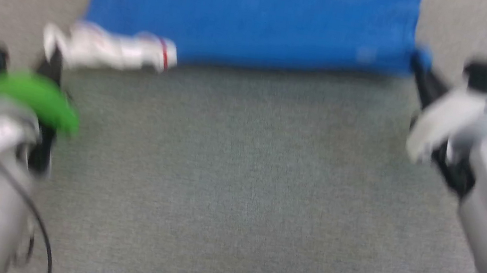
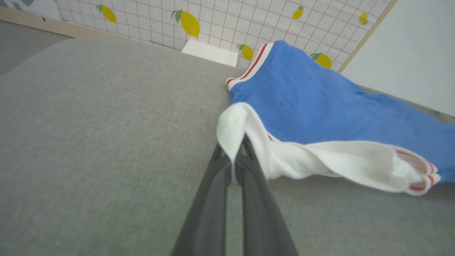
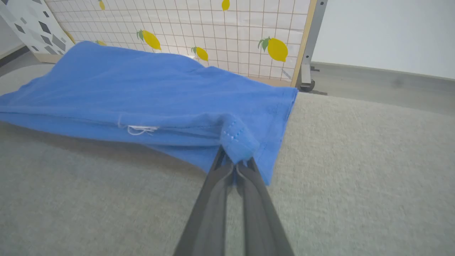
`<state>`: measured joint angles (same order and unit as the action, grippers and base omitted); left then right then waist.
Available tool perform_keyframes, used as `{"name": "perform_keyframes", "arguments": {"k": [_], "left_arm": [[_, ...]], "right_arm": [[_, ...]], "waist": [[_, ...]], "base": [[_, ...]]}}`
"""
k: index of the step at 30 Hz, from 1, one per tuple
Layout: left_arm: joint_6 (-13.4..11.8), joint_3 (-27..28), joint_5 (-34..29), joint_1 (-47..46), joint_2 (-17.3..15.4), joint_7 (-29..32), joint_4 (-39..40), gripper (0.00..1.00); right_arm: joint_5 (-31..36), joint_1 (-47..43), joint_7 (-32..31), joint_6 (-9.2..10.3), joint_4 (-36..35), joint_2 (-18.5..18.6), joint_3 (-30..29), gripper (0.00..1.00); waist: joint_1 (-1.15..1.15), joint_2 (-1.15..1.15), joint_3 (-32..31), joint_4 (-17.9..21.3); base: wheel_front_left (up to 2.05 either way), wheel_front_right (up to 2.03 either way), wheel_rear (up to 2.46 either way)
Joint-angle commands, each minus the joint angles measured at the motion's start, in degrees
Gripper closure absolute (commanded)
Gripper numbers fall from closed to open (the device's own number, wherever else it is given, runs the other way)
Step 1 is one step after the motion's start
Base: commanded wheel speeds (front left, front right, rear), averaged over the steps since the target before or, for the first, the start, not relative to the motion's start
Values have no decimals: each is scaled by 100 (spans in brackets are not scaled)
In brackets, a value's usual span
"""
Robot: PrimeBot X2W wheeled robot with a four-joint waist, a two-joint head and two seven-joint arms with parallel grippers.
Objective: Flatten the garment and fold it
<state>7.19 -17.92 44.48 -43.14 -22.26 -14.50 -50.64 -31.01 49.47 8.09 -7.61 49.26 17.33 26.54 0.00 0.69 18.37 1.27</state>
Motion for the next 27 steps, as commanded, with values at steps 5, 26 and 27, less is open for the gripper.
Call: {"name": "perform_keyframes", "arguments": {"k": [5,26,27], "left_arm": [[-192,66,58,1530,-135,-36,730,100],[-2220,506,766,5995,-917,1378,5164,100],[-2281,533,775,6086,-947,1404,5299,100]], "right_arm": [[-263,-1230,-45,12,-681,365,8,100],[879,-6088,-1713,12,-4474,-381,-2769,100],[963,-6248,-1818,12,-4664,-483,-2878,100]], "waist": [[0,-69,-922,-105],[0,-69,-1574,-165],[0,-69,-1580,-162]], "base": [[0,0,0],[0,0,0],[0,0,0]]}}
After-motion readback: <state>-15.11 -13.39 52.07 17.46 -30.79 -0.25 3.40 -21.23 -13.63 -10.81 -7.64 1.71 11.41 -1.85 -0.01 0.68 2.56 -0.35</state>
